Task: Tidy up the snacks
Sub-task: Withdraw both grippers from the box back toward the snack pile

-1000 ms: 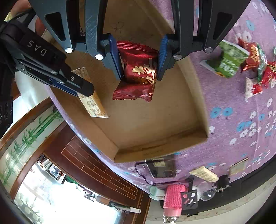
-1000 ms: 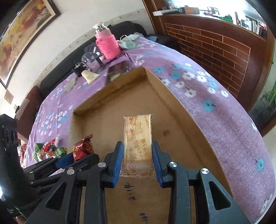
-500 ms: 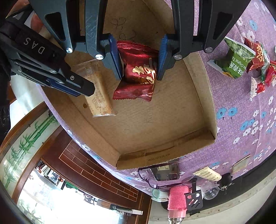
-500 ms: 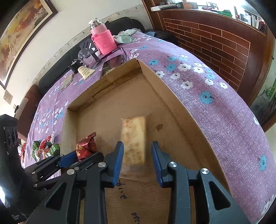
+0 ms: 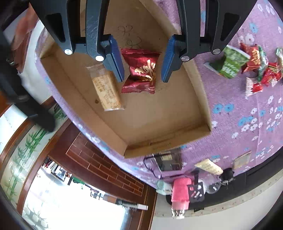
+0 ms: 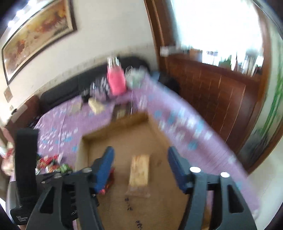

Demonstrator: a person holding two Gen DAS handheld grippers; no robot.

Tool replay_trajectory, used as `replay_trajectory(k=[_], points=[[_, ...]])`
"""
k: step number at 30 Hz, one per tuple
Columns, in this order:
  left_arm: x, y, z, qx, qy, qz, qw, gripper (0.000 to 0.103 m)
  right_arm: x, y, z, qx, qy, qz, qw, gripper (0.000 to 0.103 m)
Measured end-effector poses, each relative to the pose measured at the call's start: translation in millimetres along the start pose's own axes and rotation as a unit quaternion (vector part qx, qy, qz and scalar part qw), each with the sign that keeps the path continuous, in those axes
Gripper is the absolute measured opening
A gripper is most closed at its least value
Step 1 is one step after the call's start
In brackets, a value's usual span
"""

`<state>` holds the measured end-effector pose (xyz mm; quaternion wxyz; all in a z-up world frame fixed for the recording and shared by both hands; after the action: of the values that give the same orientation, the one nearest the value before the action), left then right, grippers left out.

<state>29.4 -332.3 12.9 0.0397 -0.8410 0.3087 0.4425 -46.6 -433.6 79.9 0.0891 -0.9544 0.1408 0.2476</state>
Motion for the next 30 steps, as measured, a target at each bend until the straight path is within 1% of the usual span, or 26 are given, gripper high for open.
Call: replay_trajectory(k=[1,2,3,5,9,12,15,18,19,22,24,28,29,30], points=[[-4,-1,-1,-0.001,0.004,0.000,1.0000,0.045,-12,-4,-5,-0.008,0.024,0.004,1.000,0.089],[-11,-3,-2,-0.001,0.012,0.000,0.9999,0.045,-23,-6,-10,-0.012,0.049,0.005,0.999,0.094],[-15,-4,-2,-0.001,0.016,0.000,0.9999,0.045,-33,-8,-14,-0.015,0.075,0.006,0.997,0.095],[-24,-10,-2,-0.002,0.024,-0.001,0.9997,0.045,-43,-13,-19,-0.015,0.093,0.000,0.996,0.095],[-42,-24,0,-0.013,0.040,-0.002,0.9991,0.045,-44,-28,-21,-0.021,0.080,-0.037,0.996,0.095],[-57,-41,3,-0.026,0.053,-0.008,0.9982,0.045,-52,-44,-20,-0.029,0.088,-0.060,0.994,0.093],[-71,-63,5,-0.042,0.065,-0.018,0.9968,0.045,-55,-68,-19,-0.051,0.091,-0.077,0.992,0.087],[-86,-89,10,-0.062,0.076,-0.029,0.9948,0.045,-54,-89,-15,-0.059,0.078,-0.102,0.990,0.080],[-92,-100,13,-0.070,0.079,-0.034,0.9938,0.046,-53,-97,-14,-0.059,0.071,-0.118,0.989,0.076],[-104,-129,22,-0.093,0.085,-0.048,0.9909,0.046,-43,-121,-7,-0.069,0.038,-0.157,0.984,0.072],[-107,-145,27,-0.107,0.084,-0.059,0.9889,0.046,-40,-134,-1,-0.086,0.018,-0.167,0.982,0.068],[-114,-182,41,-0.143,0.082,-0.075,0.9835,0.046,-27,-156,17,-0.099,-0.030,-0.183,0.978,0.068],[-116,-188,44,-0.149,0.082,-0.077,0.9824,0.046,-22,-163,22,-0.104,-0.047,-0.184,0.976,0.068],[-118,-193,47,-0.153,0.083,-0.080,0.9815,0.046,-19,-166,27,-0.105,-0.055,-0.187,0.975,0.068]])
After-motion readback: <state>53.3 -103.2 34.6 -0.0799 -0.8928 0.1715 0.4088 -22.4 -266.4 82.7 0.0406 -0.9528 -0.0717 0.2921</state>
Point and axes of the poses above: each gripper's, at about its wrist camera, not at the fingertips, and x roughly the way its jaws point, y to its right, z to its underside, the point moved 6 cm from there along x, roughly the way its jaws point, and after that the axes turned 2 degrees about y, right-handed, at the moved point
